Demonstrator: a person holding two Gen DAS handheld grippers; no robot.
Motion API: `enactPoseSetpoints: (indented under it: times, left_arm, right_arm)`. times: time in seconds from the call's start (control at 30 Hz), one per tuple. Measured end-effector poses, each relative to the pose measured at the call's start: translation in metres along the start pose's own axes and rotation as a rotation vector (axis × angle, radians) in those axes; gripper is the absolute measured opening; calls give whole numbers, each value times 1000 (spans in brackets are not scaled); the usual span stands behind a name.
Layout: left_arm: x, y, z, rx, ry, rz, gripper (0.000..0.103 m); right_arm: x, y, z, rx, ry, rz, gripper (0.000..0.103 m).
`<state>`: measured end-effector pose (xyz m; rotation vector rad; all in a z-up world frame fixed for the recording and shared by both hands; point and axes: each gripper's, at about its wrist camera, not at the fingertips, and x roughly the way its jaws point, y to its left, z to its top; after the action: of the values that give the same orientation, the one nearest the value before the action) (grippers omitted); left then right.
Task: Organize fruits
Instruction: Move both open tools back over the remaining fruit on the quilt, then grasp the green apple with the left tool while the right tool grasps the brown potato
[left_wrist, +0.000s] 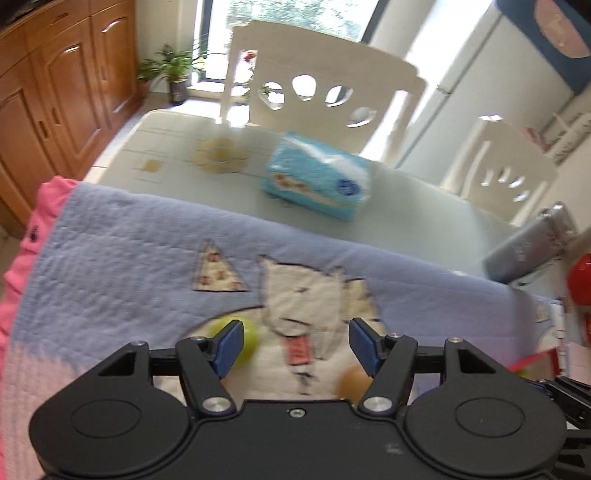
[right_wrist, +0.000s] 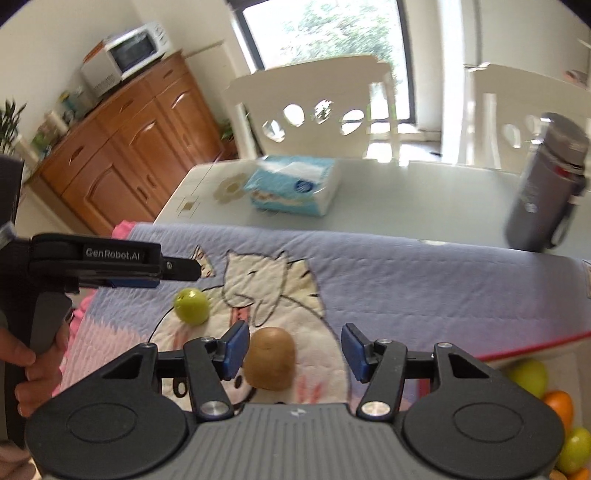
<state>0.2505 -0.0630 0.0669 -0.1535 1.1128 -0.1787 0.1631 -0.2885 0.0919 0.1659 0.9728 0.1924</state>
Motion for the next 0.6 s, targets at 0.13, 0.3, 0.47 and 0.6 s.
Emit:
enactPoseSetpoints:
  times: [0.13, 0.3, 0.47, 0.6]
  left_arm:
    - [17, 21, 1, -9, 39, 33, 75]
    - [41, 36, 1, -36, 77, 47, 76]
    - [63, 40, 0, -35, 117, 48, 76]
    - [75, 43, -2, -31, 146, 50, 76]
  right_arm:
    - [26, 16, 1, -19, 53, 19, 61]
    - [62, 27, -1, 0, 126, 12, 63]
    - [91, 28, -6, 31, 171, -11, 65]
    - [110, 23, -9, 72, 195, -55, 66]
